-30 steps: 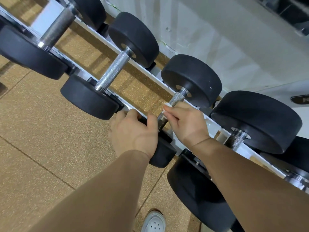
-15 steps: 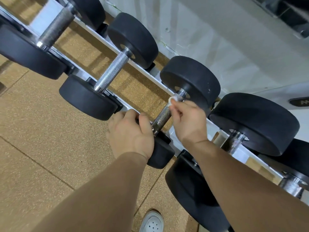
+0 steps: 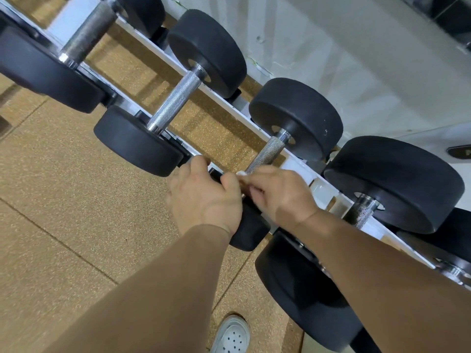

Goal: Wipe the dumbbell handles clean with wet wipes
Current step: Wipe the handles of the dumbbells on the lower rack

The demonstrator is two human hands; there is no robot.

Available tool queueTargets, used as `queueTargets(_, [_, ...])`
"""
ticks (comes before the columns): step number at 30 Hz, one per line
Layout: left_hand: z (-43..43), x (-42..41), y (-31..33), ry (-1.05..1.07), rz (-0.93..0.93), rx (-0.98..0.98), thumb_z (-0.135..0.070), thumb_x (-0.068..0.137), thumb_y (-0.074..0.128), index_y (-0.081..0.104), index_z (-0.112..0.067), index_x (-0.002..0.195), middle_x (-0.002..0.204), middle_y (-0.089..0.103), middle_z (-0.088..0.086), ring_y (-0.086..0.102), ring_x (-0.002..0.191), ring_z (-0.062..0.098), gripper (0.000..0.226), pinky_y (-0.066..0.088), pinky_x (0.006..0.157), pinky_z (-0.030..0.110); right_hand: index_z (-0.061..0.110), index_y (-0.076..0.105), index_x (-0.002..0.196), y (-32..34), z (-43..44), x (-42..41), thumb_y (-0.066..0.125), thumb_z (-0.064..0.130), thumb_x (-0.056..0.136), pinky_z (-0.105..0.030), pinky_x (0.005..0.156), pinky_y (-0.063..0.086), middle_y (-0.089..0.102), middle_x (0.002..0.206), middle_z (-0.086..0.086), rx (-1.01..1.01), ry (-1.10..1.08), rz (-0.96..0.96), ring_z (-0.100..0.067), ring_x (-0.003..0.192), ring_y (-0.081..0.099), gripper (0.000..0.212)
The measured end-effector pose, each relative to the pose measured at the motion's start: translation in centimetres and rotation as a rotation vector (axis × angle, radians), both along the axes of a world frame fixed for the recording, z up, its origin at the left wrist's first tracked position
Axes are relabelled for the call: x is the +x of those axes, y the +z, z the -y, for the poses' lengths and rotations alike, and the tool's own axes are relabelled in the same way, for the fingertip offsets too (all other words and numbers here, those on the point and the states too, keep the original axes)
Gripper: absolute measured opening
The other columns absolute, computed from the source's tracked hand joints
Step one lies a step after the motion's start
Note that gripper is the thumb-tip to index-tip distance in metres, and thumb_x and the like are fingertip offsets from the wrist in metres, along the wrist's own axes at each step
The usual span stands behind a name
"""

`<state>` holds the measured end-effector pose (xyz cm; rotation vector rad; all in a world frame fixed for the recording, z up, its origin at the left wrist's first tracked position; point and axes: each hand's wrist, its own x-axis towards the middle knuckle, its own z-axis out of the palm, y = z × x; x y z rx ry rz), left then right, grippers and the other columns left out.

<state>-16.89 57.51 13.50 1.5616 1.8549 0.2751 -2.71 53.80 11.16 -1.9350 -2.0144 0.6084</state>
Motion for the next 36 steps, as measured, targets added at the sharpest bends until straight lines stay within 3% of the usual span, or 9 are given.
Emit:
queueTargets(5, [0.0, 0.0, 0.3, 0.013, 0.013, -0.057, -0.039, 0.090, 0.050, 0.054, -0.022, 0.129, 0.128, 0.058, 0.000, 0.045, 0.122, 0.026, 0.042, 0.038, 0.105, 0.048, 0.019, 0.074, 0.118, 0.1, -0.8, 0.8, 0.065, 0.025, 0.095, -0.028, 0.069, 0.050, 0.064, 0.083, 0.002, 0.188, -0.530, -0.008, -0.017, 0.072, 0.061, 0.025])
queueTargets(11, [0.4, -0.1, -0.1, 0.005, 0.017, -0.021, -0.036, 0.086, 0.054, 0.059, -0.016, 0.108, 0.112, 0.060, 0.006, 0.046, 0.110, 0.029, 0.030, 0.029, 0.090, 0.040, 0.020, 0.075, 0.116, 1.3, -0.4, -1.1, 0.057, 0.027, 0.096, -0.031, 0.076, 0.052, 0.065, 0.087, 0.006, -0.105, -0.096, -0.054, -0.021, 0.087, 0.065, 0.028])
queueTargets(17, [0.5, -0.7, 0.0, -0.027, 0.047, -0.017, -0.039, 0.087, 0.036, 0.061, -0.016, 0.115, 0.116, 0.060, 0.005, 0.049, 0.107, 0.027, 0.044, 0.036, 0.089, 0.043, 0.017, 0.074, 0.117, 2.4, -3.4, 1.0, 0.062, 0.025, 0.097, -0.033, 0.081, 0.052, 0.072, 0.098, -0.008, 0.026, -0.458, 0.237, -0.027, 0.088, 0.067, 0.024])
queueTargets(21, [0.5, -0.5, -0.3, 0.061, 0.124, 0.036, -0.039, 0.078, 0.028, 0.064, -0.014, 0.108, 0.108, 0.064, 0.007, 0.051, 0.102, 0.031, 0.053, 0.040, 0.089, 0.046, 0.020, 0.075, 0.103, 2.5, -2.8, -1.6, 0.056, 0.029, 0.097, -0.037, 0.078, 0.053, 0.073, 0.097, -0.004, -0.197, -0.093, 0.230, -0.028, 0.094, 0.066, 0.022])
queueTargets(23, [0.5, -0.5, -0.3, 0.051, 0.124, 0.000, -0.042, 0.078, 0.024, 0.063, -0.018, 0.115, 0.115, 0.064, 0.004, 0.051, 0.109, 0.029, 0.059, 0.038, 0.096, 0.048, 0.028, 0.072, 0.112, 3.2, -3.2, -1.4, 0.051, 0.037, 0.100, -0.039, 0.077, 0.055, 0.073, 0.108, 0.001, -0.294, 0.025, 0.312, -0.025, 0.102, 0.066, 0.026])
queueTargets(26, [0.5, -0.7, -0.3, 0.021, 0.106, -0.015, -0.044, 0.078, 0.019, 0.060, -0.021, 0.125, 0.124, 0.061, 0.001, 0.048, 0.117, 0.027, 0.067, 0.036, 0.102, 0.048, 0.030, 0.070, 0.116, 3.2, -4.5, 0.5, 0.047, 0.037, 0.103, -0.038, 0.074, 0.055, 0.071, 0.104, -0.003, -0.231, -0.151, 0.462, -0.028, 0.092, 0.067, 0.027])
queueTargets(29, [0.4, -0.7, -0.3, 0.006, 0.104, -0.014, -0.045, 0.077, 0.018, 0.058, -0.019, 0.129, 0.128, 0.061, 0.002, 0.047, 0.120, 0.027, 0.071, 0.034, 0.102, 0.046, 0.029, 0.074, 0.114, 2.4, -3.9, -0.1, 0.052, 0.035, 0.102, -0.033, 0.068, 0.049, 0.069, 0.095, -0.005, -0.068, -0.419, 0.324, -0.028, 0.082, 0.065, 0.026])
queueTargets(34, [0.5, -0.5, -0.3, -0.003, 0.087, -0.022, -0.043, 0.078, 0.024, 0.059, -0.017, 0.130, 0.132, 0.059, 0.005, 0.045, 0.123, 0.027, 0.067, 0.030, 0.101, 0.045, 0.022, 0.077, 0.100, 0.8, -0.9, -2.2, 0.064, 0.023, 0.093, -0.033, 0.068, 0.049, 0.050, 0.075, 0.012, -0.095, -0.222, -0.027, -0.020, 0.075, 0.059, 0.015])
queueTargets(36, [0.4, -0.5, -0.3, -0.012, 0.086, -0.045, -0.039, 0.081, 0.031, 0.058, -0.018, 0.132, 0.134, 0.058, 0.004, 0.043, 0.125, 0.026, 0.062, 0.028, 0.102, 0.042, 0.019, 0.079, 0.105, 0.7, -1.4, -0.9, 0.068, 0.021, 0.093, -0.029, 0.069, 0.048, 0.053, 0.074, 0.016, -0.004, -0.293, -0.004, -0.014, 0.074, 0.057, 0.016])
